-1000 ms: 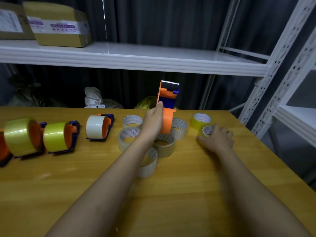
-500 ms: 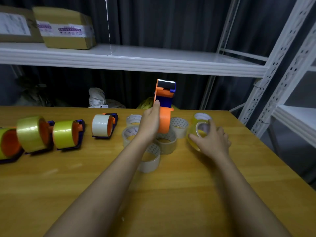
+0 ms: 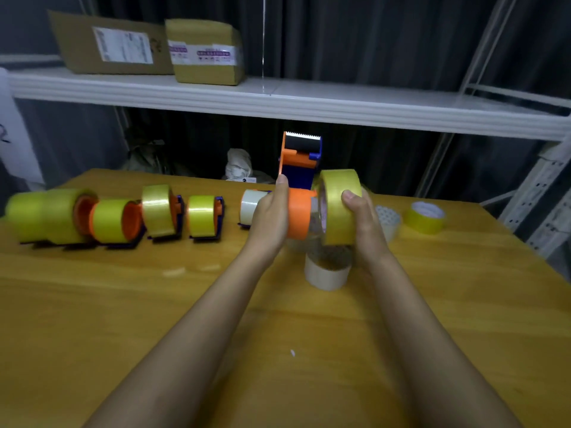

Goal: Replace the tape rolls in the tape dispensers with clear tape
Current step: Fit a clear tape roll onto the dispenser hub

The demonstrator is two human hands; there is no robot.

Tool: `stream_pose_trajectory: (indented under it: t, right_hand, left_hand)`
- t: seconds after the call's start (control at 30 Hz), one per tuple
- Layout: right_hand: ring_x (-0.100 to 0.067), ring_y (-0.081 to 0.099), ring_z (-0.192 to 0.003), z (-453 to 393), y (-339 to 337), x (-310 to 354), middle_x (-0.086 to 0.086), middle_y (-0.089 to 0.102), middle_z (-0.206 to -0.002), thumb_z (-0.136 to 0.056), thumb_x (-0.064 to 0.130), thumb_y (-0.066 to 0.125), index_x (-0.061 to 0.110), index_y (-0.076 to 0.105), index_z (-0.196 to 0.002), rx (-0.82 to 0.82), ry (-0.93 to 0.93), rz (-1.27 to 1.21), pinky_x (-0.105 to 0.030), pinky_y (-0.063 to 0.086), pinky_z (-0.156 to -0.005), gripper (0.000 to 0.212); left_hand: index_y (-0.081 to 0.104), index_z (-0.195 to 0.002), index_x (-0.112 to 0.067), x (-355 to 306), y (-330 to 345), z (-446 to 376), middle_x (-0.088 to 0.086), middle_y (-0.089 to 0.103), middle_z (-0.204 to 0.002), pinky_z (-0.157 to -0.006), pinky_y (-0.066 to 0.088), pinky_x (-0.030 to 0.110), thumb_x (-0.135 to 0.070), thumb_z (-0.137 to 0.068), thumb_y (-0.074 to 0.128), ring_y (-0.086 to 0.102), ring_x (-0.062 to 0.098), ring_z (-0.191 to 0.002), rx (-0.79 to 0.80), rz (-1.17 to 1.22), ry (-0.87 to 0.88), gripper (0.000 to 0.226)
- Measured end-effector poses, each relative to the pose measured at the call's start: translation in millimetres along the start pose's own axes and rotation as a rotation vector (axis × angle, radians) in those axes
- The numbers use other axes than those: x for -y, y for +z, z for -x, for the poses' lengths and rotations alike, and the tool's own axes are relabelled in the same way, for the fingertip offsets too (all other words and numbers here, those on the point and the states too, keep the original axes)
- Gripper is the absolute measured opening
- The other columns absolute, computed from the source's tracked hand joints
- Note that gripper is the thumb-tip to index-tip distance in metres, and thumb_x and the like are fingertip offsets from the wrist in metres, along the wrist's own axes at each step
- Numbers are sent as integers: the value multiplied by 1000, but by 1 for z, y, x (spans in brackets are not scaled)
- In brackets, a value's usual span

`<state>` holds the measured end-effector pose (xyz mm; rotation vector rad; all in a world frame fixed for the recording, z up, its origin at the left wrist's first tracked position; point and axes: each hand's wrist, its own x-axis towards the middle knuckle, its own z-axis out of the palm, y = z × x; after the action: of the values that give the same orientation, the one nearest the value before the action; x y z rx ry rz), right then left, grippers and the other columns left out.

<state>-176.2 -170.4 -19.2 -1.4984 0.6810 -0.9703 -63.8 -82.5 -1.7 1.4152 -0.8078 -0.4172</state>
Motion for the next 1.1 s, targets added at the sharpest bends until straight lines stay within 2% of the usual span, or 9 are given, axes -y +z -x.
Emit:
stream_pose_trajectory:
  t: [0.13, 0.23, 0.3, 0.4, 0.5, 0.6, 0.73, 0.87, 1.1]
  right_hand:
    - [-30, 59, -115, 17, 40, -9, -12, 60, -127, -65, 71, 61, 21, 49, -137, 165, 52, -86, -46, 51, -91, 88]
    - [-25, 54, -124, 24, 60, -19, -7, 58, -133, -64, 77, 63, 26, 55, -132, 206, 54, -130, -54, 39, -106, 85]
    - [-25, 61, -112, 31, 71, -22, -8, 66, -118, -69, 68, 60, 25, 65, -115, 226, 27, -150, -55, 42, -104, 63]
    - [-26, 63, -106, 39, 81, -36, -5, 70, -106, -68, 67, 63, 32, 74, -96, 233, 46, -211, -57, 41, -104, 47]
    - [-28, 58, -118, 44, 82, -41, -9, 65, -121, -63, 77, 64, 27, 68, -115, 211, 27, -199, -56, 38, -107, 73]
    - [-27, 48, -130, 48, 83, -48, -11, 54, -138, -64, 82, 60, 17, 44, -142, 215, -4, -160, -55, 34, -110, 103]
    - [-26, 39, -138, 48, 80, -62, -8, 45, -147, -64, 83, 59, 19, 37, -147, 175, 13, -188, -55, 29, -114, 107]
    - [-27, 53, -125, 50, 79, -56, -9, 58, -132, -72, 75, 56, 18, 49, -137, 179, 0, -140, -57, 38, -107, 87]
    - [-27, 66, -104, 48, 76, -60, -10, 70, -111, -82, 56, 48, 19, 62, -117, 258, 82, -289, -45, 54, -89, 53]
  left_hand:
    - [57, -89, -3, 4, -31, 11, 19, 57, -81, -74, 45, 37, -60, -96, 23, 58, 28, -75, -50, -9, 6, 66]
    - [55, -87, -11, 9, -49, 19, 10, 56, -79, -65, 45, 23, -51, -101, 23, 56, 17, -69, -63, 3, -14, 53]
    - [56, -90, -10, 14, -58, 24, 7, 56, -79, -63, 44, 18, -47, -101, 21, 56, 14, -67, -54, -32, -17, 53]
    - [59, -102, 2, 26, -68, 28, 22, 58, -87, -76, 47, 36, -52, -100, 20, 60, 27, -77, -30, -53, -7, 66]
    - [63, -98, -11, 35, -69, 29, 14, 63, -88, -88, 45, 42, -56, -99, 20, 60, 27, -88, 11, -102, 2, 62]
    - [54, -79, -21, 41, -67, 32, 0, 52, -72, -78, 44, 32, -45, -102, 22, 55, 15, -73, 49, -103, 12, 46]
    - [54, -87, -2, 53, -65, 37, 23, 48, -74, -66, 42, 40, -61, -95, 30, 51, 29, -63, 23, -3, 40, 64]
    - [54, -90, 10, 55, -63, 42, 41, 46, -78, -60, 43, 55, -70, -79, 30, 51, 51, -67, 17, 53, 67, 84]
    - [51, -80, 5, 57, -66, 49, 34, 49, -73, -61, 44, 53, -61, -84, 29, 52, 46, -66, -45, 10, 152, 70]
